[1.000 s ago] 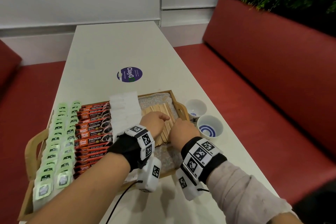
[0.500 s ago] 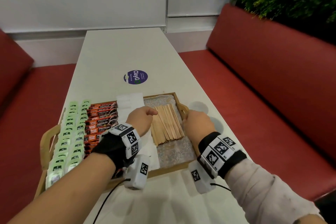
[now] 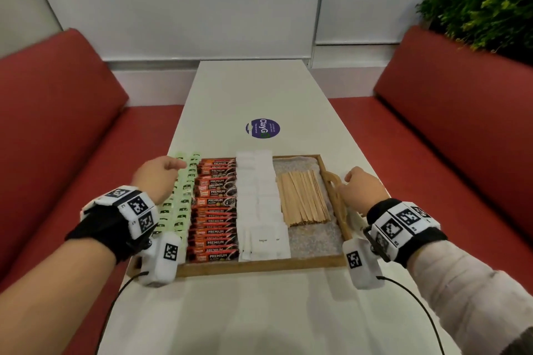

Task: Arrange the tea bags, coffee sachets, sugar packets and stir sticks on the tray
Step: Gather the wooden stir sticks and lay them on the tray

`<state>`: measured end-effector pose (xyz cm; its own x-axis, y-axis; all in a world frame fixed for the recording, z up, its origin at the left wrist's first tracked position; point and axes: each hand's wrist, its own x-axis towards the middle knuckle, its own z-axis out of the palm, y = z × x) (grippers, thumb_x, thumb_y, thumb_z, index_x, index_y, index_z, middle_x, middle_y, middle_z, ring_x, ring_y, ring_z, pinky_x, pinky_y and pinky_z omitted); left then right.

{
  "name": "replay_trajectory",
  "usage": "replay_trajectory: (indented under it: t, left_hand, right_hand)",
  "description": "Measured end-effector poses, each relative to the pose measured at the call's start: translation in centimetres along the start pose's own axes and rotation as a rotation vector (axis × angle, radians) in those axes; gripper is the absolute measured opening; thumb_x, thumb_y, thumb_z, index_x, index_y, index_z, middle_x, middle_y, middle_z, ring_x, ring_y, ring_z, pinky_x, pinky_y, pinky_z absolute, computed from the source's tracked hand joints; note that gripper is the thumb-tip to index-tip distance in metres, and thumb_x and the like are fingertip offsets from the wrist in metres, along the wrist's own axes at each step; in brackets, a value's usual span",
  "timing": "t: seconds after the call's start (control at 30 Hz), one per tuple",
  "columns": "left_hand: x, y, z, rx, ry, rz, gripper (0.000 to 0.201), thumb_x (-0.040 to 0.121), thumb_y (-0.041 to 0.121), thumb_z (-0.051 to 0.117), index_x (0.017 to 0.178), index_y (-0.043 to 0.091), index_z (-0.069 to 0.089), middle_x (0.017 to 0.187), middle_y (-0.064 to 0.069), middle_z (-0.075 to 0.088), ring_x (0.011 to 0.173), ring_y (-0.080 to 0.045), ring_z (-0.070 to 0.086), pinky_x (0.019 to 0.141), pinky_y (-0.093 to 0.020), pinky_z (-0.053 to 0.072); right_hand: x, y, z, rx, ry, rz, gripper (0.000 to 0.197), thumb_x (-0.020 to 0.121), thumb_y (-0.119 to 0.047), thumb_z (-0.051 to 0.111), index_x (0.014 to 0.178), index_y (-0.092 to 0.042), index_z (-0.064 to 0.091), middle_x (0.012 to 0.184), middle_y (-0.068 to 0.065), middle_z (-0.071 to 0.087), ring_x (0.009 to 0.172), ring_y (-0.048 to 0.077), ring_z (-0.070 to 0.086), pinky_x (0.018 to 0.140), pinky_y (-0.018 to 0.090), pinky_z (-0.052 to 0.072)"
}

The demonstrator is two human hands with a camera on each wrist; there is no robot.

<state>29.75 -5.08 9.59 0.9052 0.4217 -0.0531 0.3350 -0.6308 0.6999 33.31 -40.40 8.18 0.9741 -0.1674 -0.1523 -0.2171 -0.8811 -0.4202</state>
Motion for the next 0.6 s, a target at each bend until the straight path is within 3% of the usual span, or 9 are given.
replay_trajectory:
  t: [0.07, 0.13, 0.2, 0.3, 0.4, 0.47, 0.53, 0.6]
  left_hand:
    - [0.4, -1.7, -1.3, 0.038, 0.042, -0.054, 0.032, 0.088, 0.002, 0.045, 0.106, 0.023, 0.063, 0.105, -0.003, 0.065, 0.089, -0.028, 0.061, 0.082, -0.039, 0.049]
    - [1.0, -3.4, -2.2, 0.131, 0.061, -0.104, 0.035, 0.089, 0.005, 0.049, 0.119, 0.017, 0.060, 0.121, -0.008, 0.061, 0.111, -0.032, 0.056, 0.097, -0.040, 0.044]
    - [1.5, -4.7, -2.7, 0.211, 0.021, -0.179, 0.041, 0.091, 0.009, 0.050, 0.132, 0.013, 0.051, 0.135, -0.015, 0.052, 0.120, -0.036, 0.051, 0.104, -0.041, 0.039]
    - [1.8, -6.1, -2.5, 0.283, -0.082, -0.223, 0.050, 0.095, 0.014, 0.051, 0.143, 0.010, 0.037, 0.137, -0.019, 0.050, 0.120, -0.035, 0.051, 0.096, -0.035, 0.040]
    - [2.2, -7.2, -2.0, 0.326, -0.143, -0.201, 0.052, 0.096, 0.016, 0.050, 0.146, 0.012, 0.035, 0.141, -0.015, 0.048, 0.124, -0.033, 0.050, 0.099, -0.035, 0.041]
    - [2.9, -8.3, -1.6, 0.256, -0.170, -0.215, 0.050, 0.095, 0.009, 0.051, 0.144, 0.015, 0.040, 0.132, -0.014, 0.057, 0.111, -0.033, 0.059, 0.095, -0.041, 0.048]
    - [3.3, -8.9, -1.3, 0.133, -0.161, -0.253, 0.050, 0.095, 0.006, 0.051, 0.142, 0.019, 0.043, 0.116, -0.014, 0.065, 0.095, -0.035, 0.065, 0.083, -0.045, 0.054]
    - [3.3, -9.0, -1.1, 0.134, -0.142, -0.247, 0.049, 0.095, 0.007, 0.051, 0.141, 0.022, 0.044, 0.109, -0.013, 0.067, 0.085, -0.033, 0.066, 0.069, -0.038, 0.055]
  right_hand:
    - [0.6, -0.2, 0.5, -0.031, -0.031, 0.004, 0.035, 0.096, -0.031, 0.047, 0.120, -0.006, 0.049, 0.114, 0.014, 0.061, 0.102, 0.029, 0.058, 0.076, 0.032, 0.044]
    - [1.1, -0.4, 1.0, -0.060, -0.051, 0.003, 0.032, 0.095, -0.024, 0.048, 0.120, -0.004, 0.048, 0.114, 0.015, 0.061, 0.102, 0.030, 0.058, 0.072, 0.030, 0.041]
    - [1.6, -0.5, 1.4, -0.068, -0.053, 0.011, 0.031, 0.094, -0.020, 0.048, 0.120, -0.002, 0.047, 0.113, 0.016, 0.062, 0.102, 0.031, 0.059, 0.071, 0.030, 0.040]
    - [2.2, -0.5, 1.8, -0.055, -0.069, 0.034, 0.032, 0.095, -0.020, 0.047, 0.122, -0.002, 0.044, 0.110, 0.016, 0.062, 0.097, 0.031, 0.061, 0.073, 0.034, 0.048]
    - [2.4, -0.5, 1.8, -0.057, -0.098, 0.022, 0.033, 0.096, -0.013, 0.044, 0.128, -0.005, 0.044, 0.112, 0.018, 0.062, 0.097, 0.033, 0.063, 0.086, 0.042, 0.053]
    - [2.5, -0.5, 1.9, -0.127, -0.099, -0.013, 0.037, 0.095, -0.006, 0.041, 0.132, -0.006, 0.046, 0.120, 0.018, 0.060, 0.104, 0.033, 0.060, 0.091, 0.040, 0.051]
    - [2.5, -0.6, 2.0, -0.209, -0.079, -0.039, 0.038, 0.095, -0.004, 0.041, 0.132, -0.007, 0.048, 0.126, 0.016, 0.059, 0.113, 0.031, 0.057, 0.094, 0.036, 0.047]
    - [2.7, -0.6, 2.2, -0.267, -0.066, -0.054, 0.037, 0.095, -0.005, 0.041, 0.130, -0.008, 0.050, 0.126, 0.014, 0.059, 0.115, 0.029, 0.056, 0.094, 0.033, 0.044]
